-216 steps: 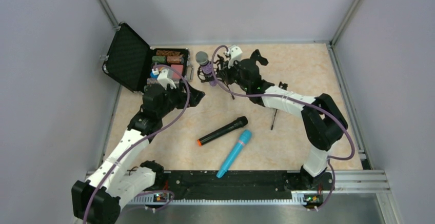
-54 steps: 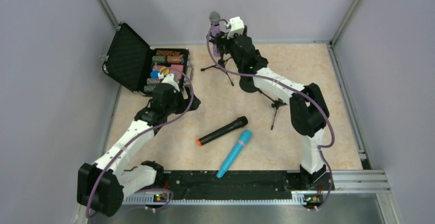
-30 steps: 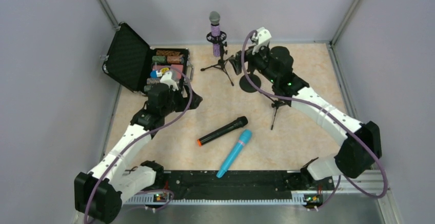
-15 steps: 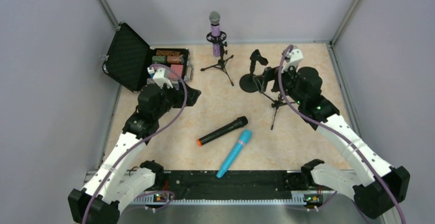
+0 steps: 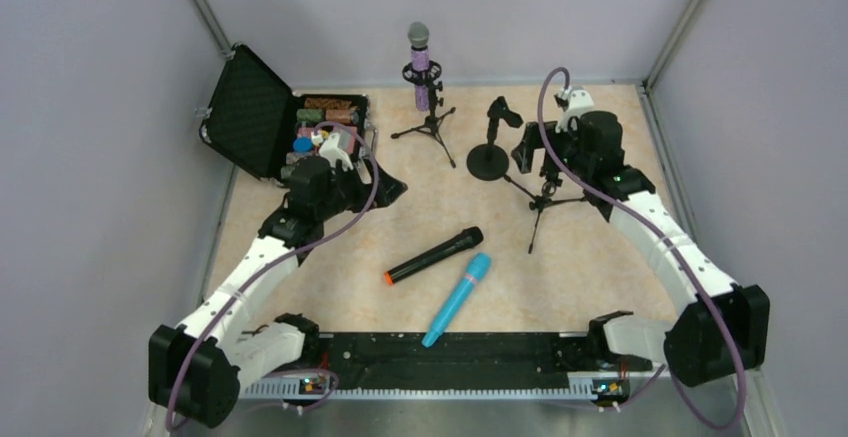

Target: Attach the microphones to the stand

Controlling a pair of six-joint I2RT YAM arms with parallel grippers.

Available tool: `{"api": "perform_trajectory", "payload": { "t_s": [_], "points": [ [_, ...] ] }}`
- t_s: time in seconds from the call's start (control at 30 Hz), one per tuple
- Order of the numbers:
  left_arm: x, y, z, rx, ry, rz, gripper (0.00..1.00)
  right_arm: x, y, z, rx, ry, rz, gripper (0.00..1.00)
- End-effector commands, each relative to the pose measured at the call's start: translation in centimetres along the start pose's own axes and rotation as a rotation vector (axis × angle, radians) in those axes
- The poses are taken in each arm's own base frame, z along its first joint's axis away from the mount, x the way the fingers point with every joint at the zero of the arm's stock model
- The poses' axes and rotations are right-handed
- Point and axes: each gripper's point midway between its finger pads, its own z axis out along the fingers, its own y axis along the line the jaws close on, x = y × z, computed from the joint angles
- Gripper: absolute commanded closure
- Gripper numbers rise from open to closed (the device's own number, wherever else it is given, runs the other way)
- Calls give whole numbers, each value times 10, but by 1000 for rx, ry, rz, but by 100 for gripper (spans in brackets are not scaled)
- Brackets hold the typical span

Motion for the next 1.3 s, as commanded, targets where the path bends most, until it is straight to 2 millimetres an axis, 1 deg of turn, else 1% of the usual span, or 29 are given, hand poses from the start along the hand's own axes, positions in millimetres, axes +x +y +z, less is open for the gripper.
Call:
{"api": "perform_trajectory", "payload": {
  "t_s": [0.0, 0.03, 0.07, 0.13, 0.23, 0.37, 0.53, 0.63, 0.77, 0.83, 0.9, 0.97, 1.07, 1.1, 1.13, 1.17, 1.27],
  "points": [
    [-3, -17, 8, 93, 18, -11, 7, -38, 7, 17, -72, -44, -92, 1],
    [-2, -18, 9, 97, 30, -16, 8, -38, 6, 23, -75, -35, -97, 1],
    [0, -18, 11, 102, 39, -18, 8, -44, 7, 28, -80, -46, -122, 1],
    [2, -18, 14, 107, 57, -24, 8, -50, 8, 40, -106, -61, -182, 1],
    [3, -19, 16, 113, 62, -24, 9, -59, 2, 56, -96, -75, -266, 1],
    [3, -17, 19, 110, 68, -24, 9, -67, 1, 81, -118, -66, -326, 1],
    [7, -16, 21, 112, 79, -32, 9, -69, 9, 115, -200, -24, -344, 3],
    [8, -15, 22, 111, 80, -27, 9, -66, 13, 130, -237, 4, -340, 8],
    [8, -13, 22, 102, 80, -22, 9, -60, 17, 139, -274, 26, -318, 22],
    [8, -12, 23, 100, 84, -23, 9, -57, 22, 139, -301, 31, -308, 25],
    [9, -12, 23, 98, 86, -24, 9, -57, 25, 136, -320, 27, -300, 32],
    [8, -12, 23, 96, 85, -24, 10, -58, 29, 133, -332, 18, -291, 45],
    [8, -11, 23, 93, 82, -18, 10, -64, 32, 126, -335, -14, -282, 78],
    [8, -11, 23, 92, 82, -14, 10, -66, 32, 124, -326, -28, -279, 87],
    [7, -11, 23, 93, 82, -11, 10, -69, 31, 122, -317, -40, -277, 94],
    [7, -11, 23, 92, 83, -9, 10, -71, 30, 119, -309, -51, -278, 99],
    [6, -11, 24, 88, 83, -6, 10, -85, 29, 109, -277, -90, -284, 100]
  ]
}}
